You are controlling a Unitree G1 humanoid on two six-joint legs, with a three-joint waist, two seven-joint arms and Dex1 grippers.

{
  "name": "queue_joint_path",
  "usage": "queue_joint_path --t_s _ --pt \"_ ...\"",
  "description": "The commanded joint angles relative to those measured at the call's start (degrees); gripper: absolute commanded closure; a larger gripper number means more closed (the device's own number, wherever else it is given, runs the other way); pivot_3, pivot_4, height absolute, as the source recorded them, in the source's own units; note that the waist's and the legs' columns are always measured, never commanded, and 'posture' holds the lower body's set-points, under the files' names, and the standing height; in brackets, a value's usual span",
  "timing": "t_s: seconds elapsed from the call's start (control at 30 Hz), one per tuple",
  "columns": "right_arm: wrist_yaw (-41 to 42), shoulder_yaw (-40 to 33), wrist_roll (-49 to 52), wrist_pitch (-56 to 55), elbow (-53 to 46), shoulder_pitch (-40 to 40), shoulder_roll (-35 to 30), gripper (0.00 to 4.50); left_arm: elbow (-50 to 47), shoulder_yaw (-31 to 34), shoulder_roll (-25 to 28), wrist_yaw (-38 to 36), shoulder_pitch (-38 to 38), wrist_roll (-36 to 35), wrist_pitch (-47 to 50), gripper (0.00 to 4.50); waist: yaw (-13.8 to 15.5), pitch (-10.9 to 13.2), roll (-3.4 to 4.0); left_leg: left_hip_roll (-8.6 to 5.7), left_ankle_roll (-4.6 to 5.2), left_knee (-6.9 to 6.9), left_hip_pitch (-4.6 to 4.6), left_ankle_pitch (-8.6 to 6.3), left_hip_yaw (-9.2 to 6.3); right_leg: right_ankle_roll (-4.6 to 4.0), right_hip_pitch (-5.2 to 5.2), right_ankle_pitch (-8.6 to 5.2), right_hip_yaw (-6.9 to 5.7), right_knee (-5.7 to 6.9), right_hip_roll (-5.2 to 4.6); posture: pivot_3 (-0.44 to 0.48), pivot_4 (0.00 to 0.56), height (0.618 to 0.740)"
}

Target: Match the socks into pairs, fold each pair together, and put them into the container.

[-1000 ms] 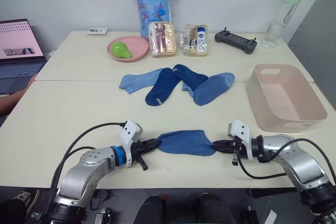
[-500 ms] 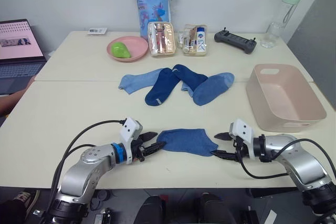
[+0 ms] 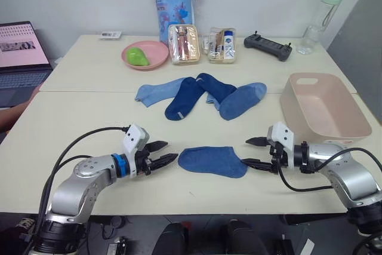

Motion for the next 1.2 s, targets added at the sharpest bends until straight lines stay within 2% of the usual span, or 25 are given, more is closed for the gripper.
queue_joint_path --t_s 0.03,0.13,0.27,0.37,0.4,0.47,0.6,0.73,0.97,1.13,1.2 --pt "0.5 1.2 -1.1 -4.9 -0.8 -1.1 1.8 1.33 -3.5 -0.1 0.5 -1.5 -1.0 -0.7 -1.9 1.36 0.0 0.0 0.0 0.0 0.0 0.0 0.0 0.0 0.0 0.0 0.0 0.0 0.0 0.0 0.0 0.0 0.15 0.74" --pt "-1.0 3.7 -3.3 -8.0 0.3 -1.9 5.1 2.2 -3.8 -3.5 0.0 -2.6 -1.3 2.8 -6.4 1.93 0.0 0.0 0.0 0.01 0.0 0.0 0.0 0.0 -0.01 0.0 0.0 0.0 -0.01 0.01 0.0 0.0 0.15 0.74" --pt "-2.9 6.7 -6.0 -10.7 2.5 -2.7 9.5 3.47 -3.6 -6.4 -3.5 -1.4 -1.8 4.3 -10.2 3.08 0.0 0.0 0.0 0.0 0.0 0.0 -0.01 0.0 0.01 0.0 -0.01 0.0 0.02 0.01 0.0 0.0 0.15 0.74" --pt "-4.2 8.5 -7.9 -12.1 4.5 -2.7 11.8 4.27 -1.8 -10.4 -3.9 -1.8 -1.4 8.9 -14.1 3.73 0.0 0.0 0.0 0.0 -0.01 0.01 -0.01 0.0 0.0 -0.01 -0.01 0.0 0.0 0.01 0.0 0.0 0.15 0.74" --pt "-4.7 9.2 -8.9 -12.9 5.6 -2.7 12.5 4.5 -0.3 -11.6 -4.4 -1.6 -1.5 10.4 -15.3 4.17 0.0 0.0 0.0 0.0 -0.01 0.0 -0.01 0.0 0.0 -0.01 -0.03 0.0 0.01 0.01 0.0 0.0 0.15 0.74" --pt "-5.2 10.1 -10.5 -14.3 7.7 -2.6 13.2 4.5 3.2 -13.3 -5.4 -0.7 -2.0 12.8 -17.1 4.45 0.0 0.0 0.0 -0.01 -0.01 0.0 0.0 0.01 0.01 -0.01 -0.02 0.0 0.01 0.02 0.01 0.0 0.15 0.74" --pt "-5.5 10.2 -12.1 -16.4 11.6 -2.6 13.8 4.5 9.1 -13.3 -7.7 0.6 -3.4 14.2 -18.8 4.45 0.0 0.0 0.0 -0.03 0.0 0.02 -0.01 0.0 0.01 -0.01 -0.02 0.0 0.0 0.02 0.0 0.0 0.15 0.74" --pt "-4.4 9.1 -12.1 -17.5 12.7 -1.5 11.9 4.5 9.6 -9.8 -8.6 -0.1 -3.3 9.0 -14.6 4.45 0.0 0.0 0.0 -0.02 0.0 0.02 0.0 0.0 0.02 -0.01 -0.01 0.0 0.01 0.03 0.0 0.0 0.15 0.74" --pt "-2.7 5.2 -7.7 -15.1 8.9 0.3 9.4 4.5 4.4 -6.2 -6.9 -1.1 -1.4 3.5 -7.9 4.45 -0.1 0.0 0.0 -0.02 0.0 0.02 0.01 0.0 0.01 0.0 0.01 0.0 0.01 0.03 0.0 0.0 0.15 0.74" --pt "-4.3 -0.3 -2.4 -8.8 3.5 0.0 9.1 4.5 -1.7 -1.5 -6.8 2.3 -0.4 -1.0 -2.8 4.45 0.0 0.0 0.01 0.0 0.0 0.02 -0.02 0.0 -0.02 0.0 -0.01 0.0 0.01 0.04 0.0 0.0 0.15 0.74" --pt "-8.0 -3.4 -3.4 -8.5 4.0 -1.0 9.1 4.5 -2.7 3.4 -7.4 5.9 -0.6 -2.2 -3.1 4.45 0.0 0.0 0.01 0.0 0.0 0.02 -0.01 0.0 -0.02 0.0 -0.01 0.0 0.01 0.03 0.0 0.0 0.15 0.74"
